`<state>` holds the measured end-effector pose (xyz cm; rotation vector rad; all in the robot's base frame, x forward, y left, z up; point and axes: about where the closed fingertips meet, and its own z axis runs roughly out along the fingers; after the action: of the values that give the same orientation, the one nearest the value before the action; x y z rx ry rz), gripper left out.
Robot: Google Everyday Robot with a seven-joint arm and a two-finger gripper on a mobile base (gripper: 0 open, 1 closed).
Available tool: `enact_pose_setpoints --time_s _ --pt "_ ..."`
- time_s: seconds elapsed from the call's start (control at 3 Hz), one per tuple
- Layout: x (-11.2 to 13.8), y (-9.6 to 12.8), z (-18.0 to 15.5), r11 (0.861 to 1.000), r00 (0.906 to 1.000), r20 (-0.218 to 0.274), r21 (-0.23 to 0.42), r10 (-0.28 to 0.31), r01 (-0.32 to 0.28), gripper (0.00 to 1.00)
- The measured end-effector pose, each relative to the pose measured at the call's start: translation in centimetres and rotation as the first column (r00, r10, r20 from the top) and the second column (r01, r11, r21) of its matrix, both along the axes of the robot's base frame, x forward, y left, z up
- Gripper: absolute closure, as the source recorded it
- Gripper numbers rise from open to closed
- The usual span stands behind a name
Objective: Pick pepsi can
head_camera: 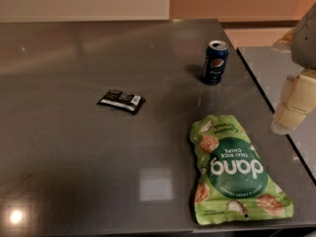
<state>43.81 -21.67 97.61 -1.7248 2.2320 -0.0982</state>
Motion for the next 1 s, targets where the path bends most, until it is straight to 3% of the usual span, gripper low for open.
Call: enact_pose_setpoints --time_s 0.67,1.0 --pt "1.1 0.0 -0.1 0.999 1.0 0.007 0.034 0.004 -0.004 0.0" --pt "3.6 -0.4 -0.7 0.996 1.0 0.008 0.088 0.001 -0.001 0.0"
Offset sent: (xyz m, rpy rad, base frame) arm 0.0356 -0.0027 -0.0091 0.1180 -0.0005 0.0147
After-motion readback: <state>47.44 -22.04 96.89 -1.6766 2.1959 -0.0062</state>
